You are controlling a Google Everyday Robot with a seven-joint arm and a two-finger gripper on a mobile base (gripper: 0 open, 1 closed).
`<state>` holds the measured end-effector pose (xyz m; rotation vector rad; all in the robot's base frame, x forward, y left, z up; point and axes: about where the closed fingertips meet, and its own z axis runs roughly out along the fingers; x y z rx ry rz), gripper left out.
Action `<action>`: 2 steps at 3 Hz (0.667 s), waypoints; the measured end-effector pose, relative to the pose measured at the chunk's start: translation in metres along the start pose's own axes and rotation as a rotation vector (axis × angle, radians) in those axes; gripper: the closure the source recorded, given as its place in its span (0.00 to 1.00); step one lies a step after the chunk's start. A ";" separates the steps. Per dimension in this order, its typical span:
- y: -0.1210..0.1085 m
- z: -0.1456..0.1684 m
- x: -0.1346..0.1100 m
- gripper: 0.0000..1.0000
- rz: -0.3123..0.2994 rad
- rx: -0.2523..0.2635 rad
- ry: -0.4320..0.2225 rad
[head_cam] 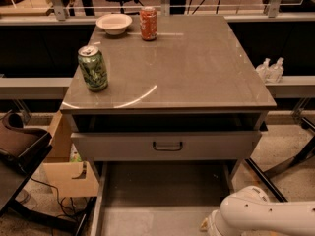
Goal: Open middle drawer
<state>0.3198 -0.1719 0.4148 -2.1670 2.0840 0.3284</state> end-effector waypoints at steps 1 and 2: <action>0.001 0.001 0.000 0.00 0.000 -0.002 0.000; 0.001 0.001 0.000 0.00 0.000 -0.002 0.000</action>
Offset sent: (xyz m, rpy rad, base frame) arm -0.0008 0.0001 -0.0005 0.0003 0.0017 0.0004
